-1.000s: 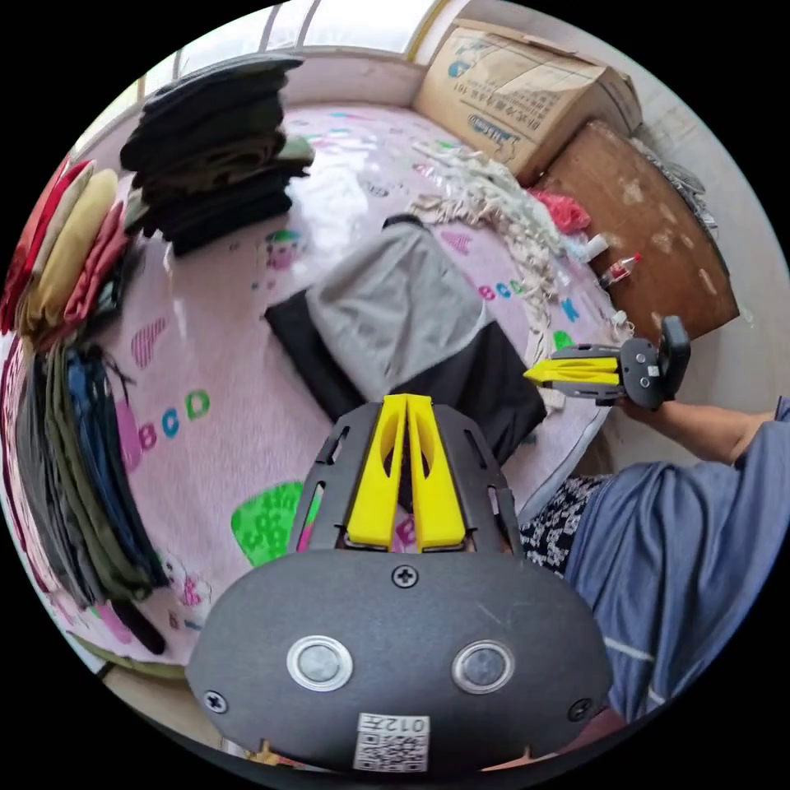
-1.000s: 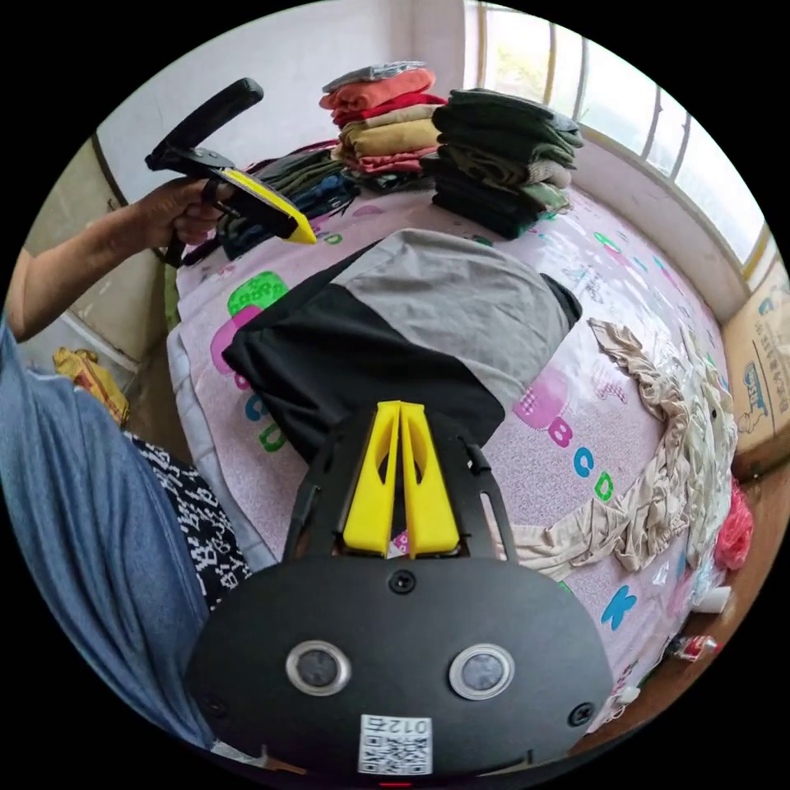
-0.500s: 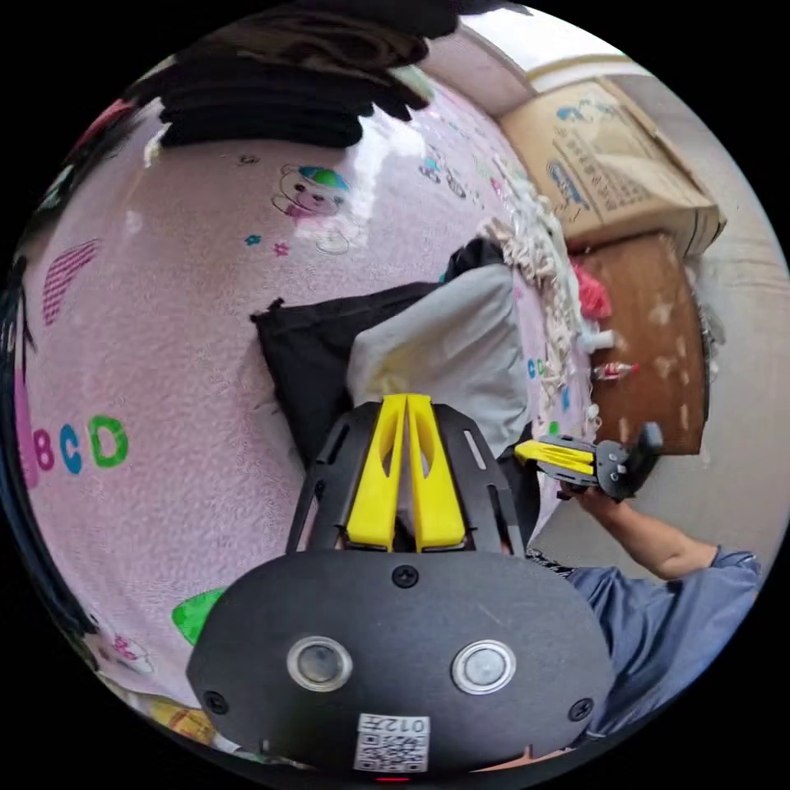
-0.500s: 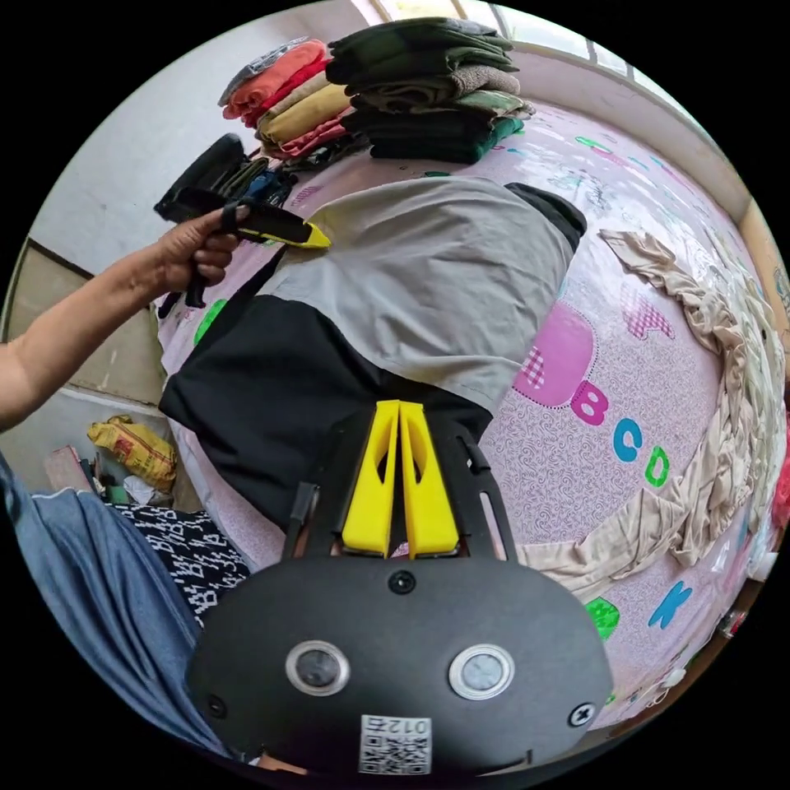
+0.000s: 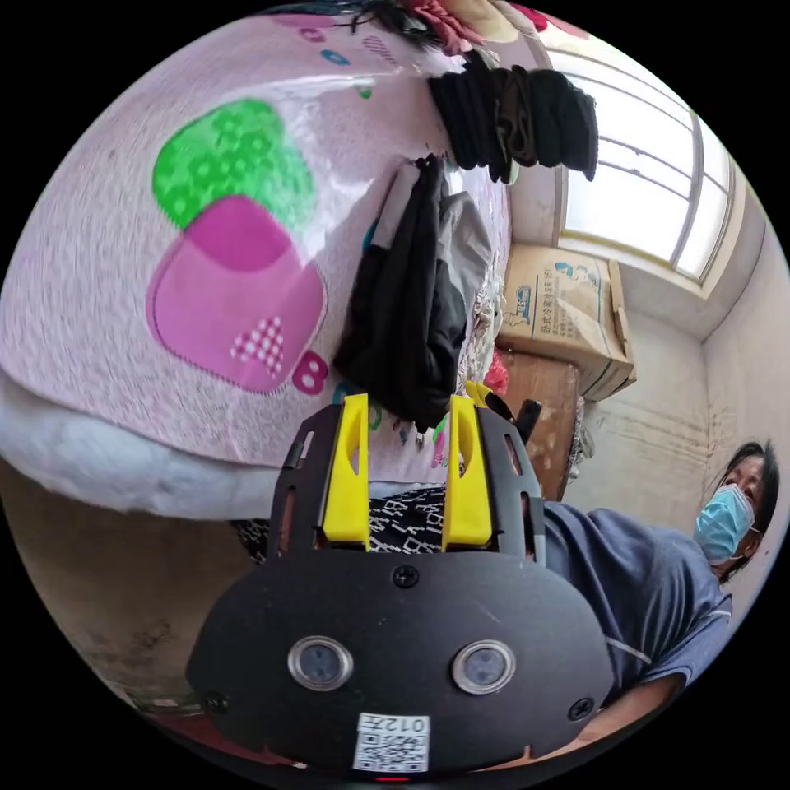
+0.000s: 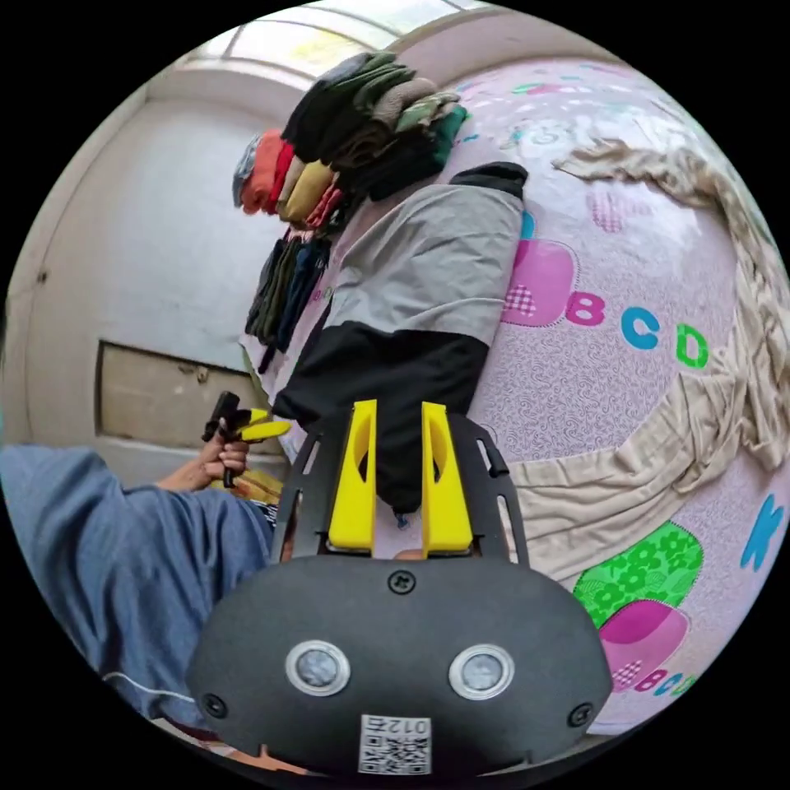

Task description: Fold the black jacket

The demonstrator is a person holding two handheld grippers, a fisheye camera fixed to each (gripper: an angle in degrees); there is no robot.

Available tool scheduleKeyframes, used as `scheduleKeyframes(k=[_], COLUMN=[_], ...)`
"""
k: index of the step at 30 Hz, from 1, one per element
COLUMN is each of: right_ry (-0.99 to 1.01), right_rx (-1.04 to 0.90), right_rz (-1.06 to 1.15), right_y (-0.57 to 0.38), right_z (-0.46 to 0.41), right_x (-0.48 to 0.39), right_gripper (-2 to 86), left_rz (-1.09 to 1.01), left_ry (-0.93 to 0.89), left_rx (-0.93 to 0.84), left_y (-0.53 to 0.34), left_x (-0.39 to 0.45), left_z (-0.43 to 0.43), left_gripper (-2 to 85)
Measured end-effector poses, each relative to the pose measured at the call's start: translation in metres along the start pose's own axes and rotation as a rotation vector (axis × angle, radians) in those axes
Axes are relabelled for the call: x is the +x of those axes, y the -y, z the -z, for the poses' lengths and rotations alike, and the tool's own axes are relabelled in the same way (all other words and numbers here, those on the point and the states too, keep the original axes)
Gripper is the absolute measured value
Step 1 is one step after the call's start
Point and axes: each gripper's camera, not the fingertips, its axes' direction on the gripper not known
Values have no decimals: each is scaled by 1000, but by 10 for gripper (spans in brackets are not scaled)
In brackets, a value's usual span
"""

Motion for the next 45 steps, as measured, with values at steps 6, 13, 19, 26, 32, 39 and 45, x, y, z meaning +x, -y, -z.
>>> scheduleKeyframes(k=[6, 13, 19, 26, 32, 39, 45], right_ry=[-304, -645, -866, -757, -484, -405, -407], right_rx=[-119, -153, -168, -212, -134, -130, -147], right_rz=[748, 1162, 1278, 1268, 1008, 955, 900], right_y=[-60, -146, -195, -190, -147, -135, -134], right_z=[-93, -231, -305, -298, -230, -215, -237], right_x=[-214, -308, -323, -338, -327, -297, -266], right_gripper=[125, 139, 115, 31, 22, 23, 28], left_rz=[91, 105, 113, 99, 86, 61, 19], left_ry=[-82, -190, -234, -218, -269, -511, -635], left_rx=[178, 386, 452, 397, 341, 283, 185], left_y=[-23, -53, -68, -44, -6, 29, 47], left_x=[-32, -53, -60, -60, -58, -62, -64], left_z=[-11, 33, 62, 70, 79, 73, 61], left_gripper=[132, 120, 119, 143, 167, 203, 226])
